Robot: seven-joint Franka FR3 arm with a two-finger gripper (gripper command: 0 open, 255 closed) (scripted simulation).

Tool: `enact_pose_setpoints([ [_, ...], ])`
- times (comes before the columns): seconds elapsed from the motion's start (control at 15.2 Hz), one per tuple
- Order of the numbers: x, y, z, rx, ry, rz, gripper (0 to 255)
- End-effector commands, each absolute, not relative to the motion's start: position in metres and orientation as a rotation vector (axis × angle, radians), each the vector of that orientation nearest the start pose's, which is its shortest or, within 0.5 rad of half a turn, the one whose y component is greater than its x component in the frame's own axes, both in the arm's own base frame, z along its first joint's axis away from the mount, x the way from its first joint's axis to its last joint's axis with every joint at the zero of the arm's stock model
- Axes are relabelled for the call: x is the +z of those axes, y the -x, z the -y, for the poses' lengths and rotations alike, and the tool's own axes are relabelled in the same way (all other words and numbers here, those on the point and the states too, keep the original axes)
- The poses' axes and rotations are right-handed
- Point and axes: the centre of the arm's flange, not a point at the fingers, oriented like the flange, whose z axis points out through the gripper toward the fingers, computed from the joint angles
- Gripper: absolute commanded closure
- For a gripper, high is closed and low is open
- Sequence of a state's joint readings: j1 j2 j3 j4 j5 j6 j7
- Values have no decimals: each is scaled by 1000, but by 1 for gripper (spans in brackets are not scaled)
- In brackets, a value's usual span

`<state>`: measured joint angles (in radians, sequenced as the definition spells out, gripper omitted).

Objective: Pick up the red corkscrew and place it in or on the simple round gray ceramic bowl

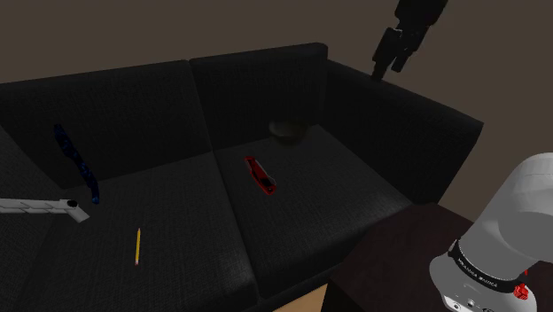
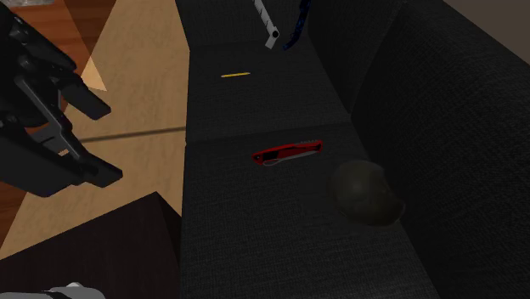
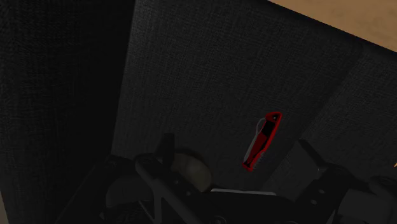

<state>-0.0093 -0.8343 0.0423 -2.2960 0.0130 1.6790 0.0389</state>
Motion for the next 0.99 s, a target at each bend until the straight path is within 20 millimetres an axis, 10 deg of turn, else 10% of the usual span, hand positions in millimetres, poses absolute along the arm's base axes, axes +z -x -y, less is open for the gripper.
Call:
enact_pose_setpoints([
  [0.0,644,-303,-17,-342,3135,-26,0],
  [0.92,517,-432,-73,-277,3174,-23,0],
])
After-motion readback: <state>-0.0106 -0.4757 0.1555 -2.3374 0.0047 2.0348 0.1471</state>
